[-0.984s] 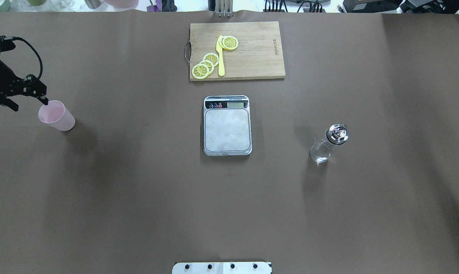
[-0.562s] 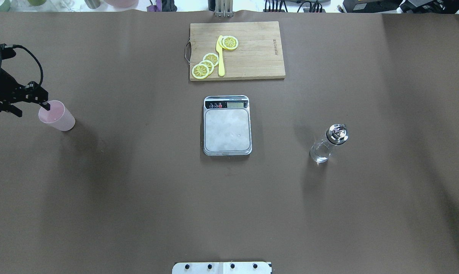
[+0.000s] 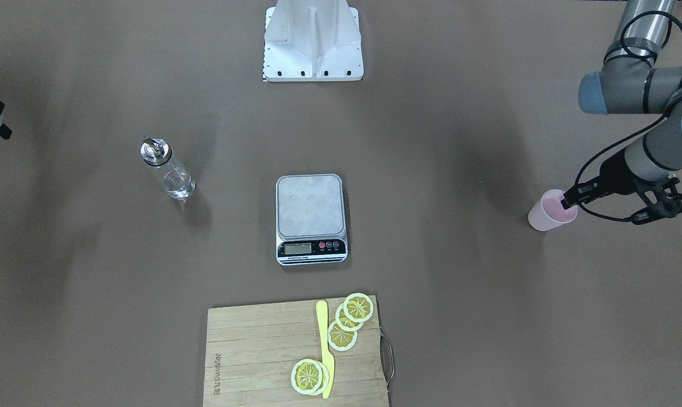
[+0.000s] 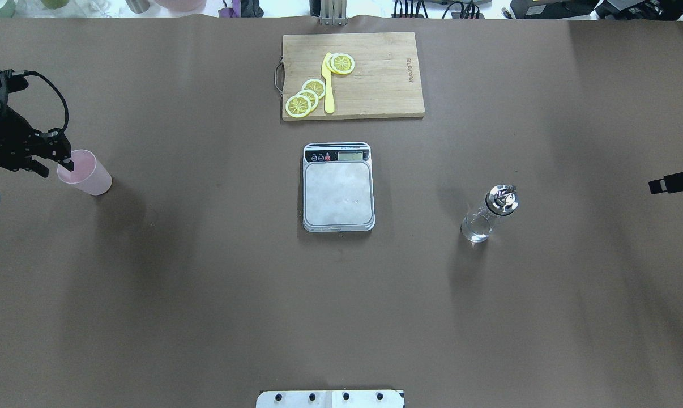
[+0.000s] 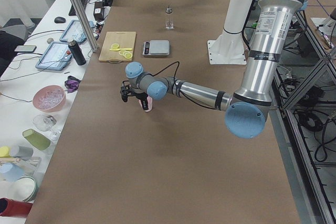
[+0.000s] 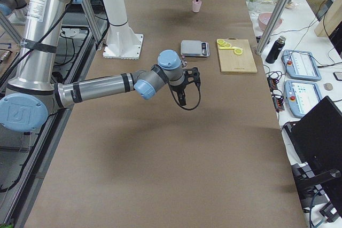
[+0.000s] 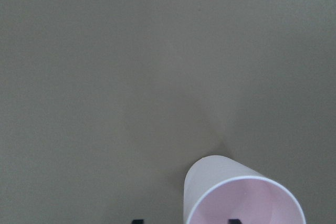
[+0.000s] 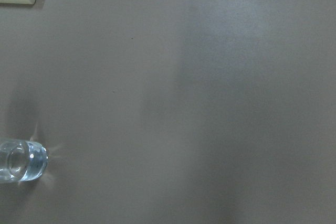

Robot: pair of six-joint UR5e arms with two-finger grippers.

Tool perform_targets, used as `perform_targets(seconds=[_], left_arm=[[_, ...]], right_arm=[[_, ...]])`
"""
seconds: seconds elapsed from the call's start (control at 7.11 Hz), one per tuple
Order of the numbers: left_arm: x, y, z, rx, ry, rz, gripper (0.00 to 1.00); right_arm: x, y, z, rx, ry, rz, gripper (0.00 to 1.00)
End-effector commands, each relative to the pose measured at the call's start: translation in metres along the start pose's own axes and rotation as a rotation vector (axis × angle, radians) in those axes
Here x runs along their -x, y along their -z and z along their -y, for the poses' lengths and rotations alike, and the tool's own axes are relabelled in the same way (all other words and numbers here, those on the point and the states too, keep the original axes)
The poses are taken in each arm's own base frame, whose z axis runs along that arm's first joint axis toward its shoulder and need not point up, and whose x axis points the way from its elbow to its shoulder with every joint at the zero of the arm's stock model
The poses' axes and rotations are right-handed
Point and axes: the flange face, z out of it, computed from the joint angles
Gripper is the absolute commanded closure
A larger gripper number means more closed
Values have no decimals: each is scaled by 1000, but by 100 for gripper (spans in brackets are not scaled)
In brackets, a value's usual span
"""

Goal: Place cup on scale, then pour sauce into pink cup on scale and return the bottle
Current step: 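Grasp the pink cup with the left gripper while the right arm reaches the bottle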

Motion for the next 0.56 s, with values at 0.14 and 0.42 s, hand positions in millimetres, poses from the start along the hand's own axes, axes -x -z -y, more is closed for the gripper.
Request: perform_targets(seconds=[0.14,0.42], left_arm=[[-4,-9,-5,9,-14,1,42],[-4,-12,-5,12,-16,4,61]], right_arm=[[33,-26,-8,-29,97,13,0],[66,-52,-20,-51,147,28,0]])
